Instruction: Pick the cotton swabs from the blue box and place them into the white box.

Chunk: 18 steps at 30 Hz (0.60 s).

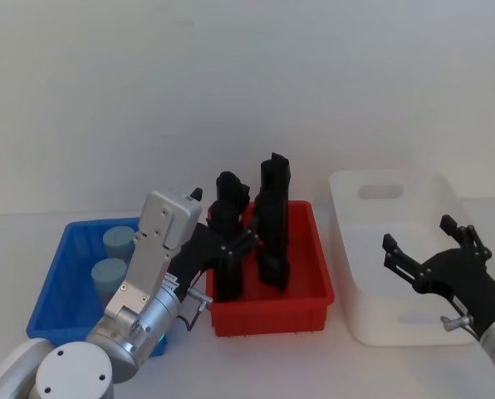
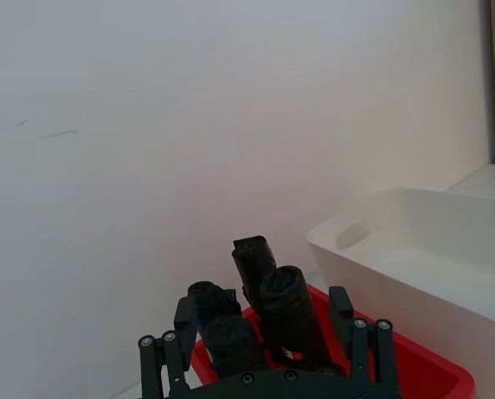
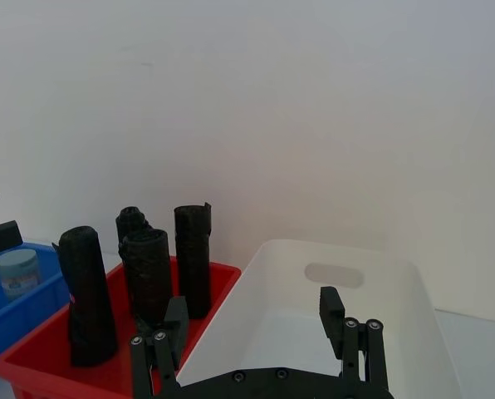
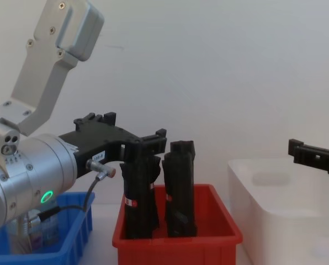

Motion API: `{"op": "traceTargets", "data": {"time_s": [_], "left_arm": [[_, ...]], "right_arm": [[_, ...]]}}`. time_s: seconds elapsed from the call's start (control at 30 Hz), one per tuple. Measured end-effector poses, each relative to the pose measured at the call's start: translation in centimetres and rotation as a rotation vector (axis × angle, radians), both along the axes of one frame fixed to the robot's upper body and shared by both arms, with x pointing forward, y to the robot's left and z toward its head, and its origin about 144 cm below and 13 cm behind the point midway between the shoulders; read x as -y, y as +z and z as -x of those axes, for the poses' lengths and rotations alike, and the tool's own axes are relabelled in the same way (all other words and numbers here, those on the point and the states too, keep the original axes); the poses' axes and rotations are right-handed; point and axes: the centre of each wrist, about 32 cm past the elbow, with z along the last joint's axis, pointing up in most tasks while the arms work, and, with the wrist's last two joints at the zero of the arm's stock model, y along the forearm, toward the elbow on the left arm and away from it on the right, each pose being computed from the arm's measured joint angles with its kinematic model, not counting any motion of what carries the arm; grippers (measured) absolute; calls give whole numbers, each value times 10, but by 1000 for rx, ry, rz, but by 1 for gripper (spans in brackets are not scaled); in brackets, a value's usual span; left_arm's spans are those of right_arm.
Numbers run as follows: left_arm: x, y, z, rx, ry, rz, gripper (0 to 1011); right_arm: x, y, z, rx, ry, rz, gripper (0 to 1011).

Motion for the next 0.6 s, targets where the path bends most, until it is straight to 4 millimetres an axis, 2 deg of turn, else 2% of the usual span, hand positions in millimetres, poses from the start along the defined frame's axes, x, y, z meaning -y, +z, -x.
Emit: {"op": "traceTargets", "data": {"time_s": [0.6], "left_arm": [[0,0,0,0,0,0,1000]], "right_arm": [[0,0,0,0,0,0,1002]]}}
